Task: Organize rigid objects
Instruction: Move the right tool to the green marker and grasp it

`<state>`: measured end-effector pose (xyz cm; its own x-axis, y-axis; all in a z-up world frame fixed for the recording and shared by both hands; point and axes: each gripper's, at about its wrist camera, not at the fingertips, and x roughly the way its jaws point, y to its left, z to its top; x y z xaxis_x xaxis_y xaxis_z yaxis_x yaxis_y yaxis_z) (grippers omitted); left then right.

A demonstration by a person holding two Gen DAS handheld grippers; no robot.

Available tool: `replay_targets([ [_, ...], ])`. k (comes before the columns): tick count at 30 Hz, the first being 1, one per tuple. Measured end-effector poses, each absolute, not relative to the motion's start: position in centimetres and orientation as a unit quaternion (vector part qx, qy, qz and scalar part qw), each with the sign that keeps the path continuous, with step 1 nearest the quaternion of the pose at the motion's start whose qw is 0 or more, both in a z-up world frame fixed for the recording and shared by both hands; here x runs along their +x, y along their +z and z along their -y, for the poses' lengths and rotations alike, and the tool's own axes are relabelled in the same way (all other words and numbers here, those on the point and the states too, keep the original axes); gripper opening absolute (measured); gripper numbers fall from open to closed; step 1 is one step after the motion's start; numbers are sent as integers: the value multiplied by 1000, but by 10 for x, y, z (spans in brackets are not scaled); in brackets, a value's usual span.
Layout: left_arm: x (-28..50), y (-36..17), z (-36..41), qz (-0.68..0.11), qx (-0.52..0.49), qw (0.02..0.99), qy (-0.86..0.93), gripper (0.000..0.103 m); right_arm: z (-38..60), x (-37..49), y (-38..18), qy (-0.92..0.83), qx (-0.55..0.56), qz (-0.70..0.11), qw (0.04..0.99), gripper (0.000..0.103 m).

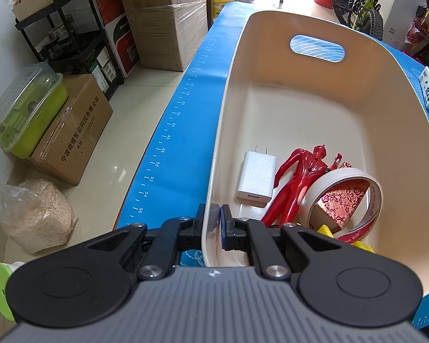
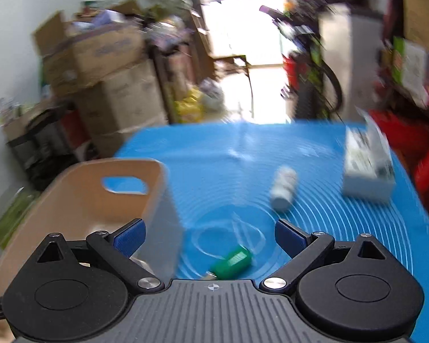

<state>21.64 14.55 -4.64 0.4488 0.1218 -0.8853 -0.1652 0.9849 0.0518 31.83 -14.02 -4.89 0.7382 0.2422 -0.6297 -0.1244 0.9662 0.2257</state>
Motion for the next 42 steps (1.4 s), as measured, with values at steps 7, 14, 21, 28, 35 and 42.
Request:
replay_targets([
  [7,217,-46,-143,-519,-20,850,85,11,151,341,-107,60,69,-390,916,96],
  [14,216,-47,-144,-519,-16,851,84,11,130,351,-125,63,29,-402,913,93],
  [21,217,-47,-142,-519,-15,850,84,11,114,355,-138,57,8,-413,909,81],
  [28,217,-47,-143,-518,-17,851,85,11,105,350,-139,67,-25,-404,912,53],
  [35,217,-45,-141,-518,-18,851,84,11,101,344,-136,74,-28,-401,913,35],
  [42,217,-45,-141,-518,-18,851,84,11,109,343,-134,66,-26,-401,913,34],
])
